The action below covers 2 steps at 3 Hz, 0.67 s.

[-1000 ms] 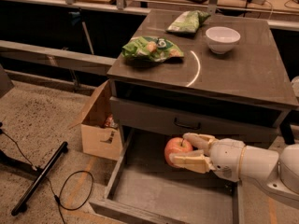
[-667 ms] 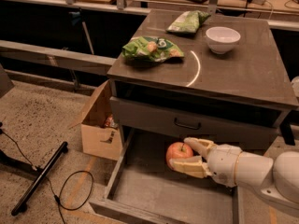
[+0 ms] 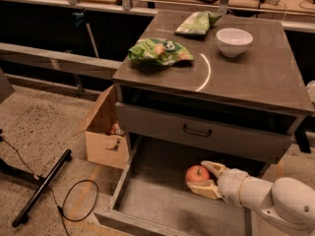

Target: Place apple into middle drawer

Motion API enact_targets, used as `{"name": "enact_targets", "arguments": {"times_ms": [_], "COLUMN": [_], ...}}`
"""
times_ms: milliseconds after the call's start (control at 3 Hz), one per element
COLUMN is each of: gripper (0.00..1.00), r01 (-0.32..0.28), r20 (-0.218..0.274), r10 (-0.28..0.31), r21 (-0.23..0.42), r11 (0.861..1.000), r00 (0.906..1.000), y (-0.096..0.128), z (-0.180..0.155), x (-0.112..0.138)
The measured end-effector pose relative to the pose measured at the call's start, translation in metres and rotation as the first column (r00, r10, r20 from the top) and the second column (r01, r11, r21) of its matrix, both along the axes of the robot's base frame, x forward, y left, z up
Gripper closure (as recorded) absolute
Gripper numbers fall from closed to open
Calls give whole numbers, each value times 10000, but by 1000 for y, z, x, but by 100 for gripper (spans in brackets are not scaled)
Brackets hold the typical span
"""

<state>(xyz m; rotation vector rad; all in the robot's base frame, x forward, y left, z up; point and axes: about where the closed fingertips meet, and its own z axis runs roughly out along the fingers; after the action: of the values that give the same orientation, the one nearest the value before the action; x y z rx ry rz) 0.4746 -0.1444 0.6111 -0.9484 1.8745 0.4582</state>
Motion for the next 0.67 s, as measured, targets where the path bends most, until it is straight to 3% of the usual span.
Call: {"name": "enact_targets", "arguments": {"times_ms": [333, 667], "gripper": [100, 100], "r01": [310, 618], "r20": [-241, -359], "r10": [-317, -626], "r21": [-306, -242], "r11": [9991, 9978], "r00": [9992, 9974], "y": [-11, -6], "z": [-50, -87], "x": [5, 13]}}
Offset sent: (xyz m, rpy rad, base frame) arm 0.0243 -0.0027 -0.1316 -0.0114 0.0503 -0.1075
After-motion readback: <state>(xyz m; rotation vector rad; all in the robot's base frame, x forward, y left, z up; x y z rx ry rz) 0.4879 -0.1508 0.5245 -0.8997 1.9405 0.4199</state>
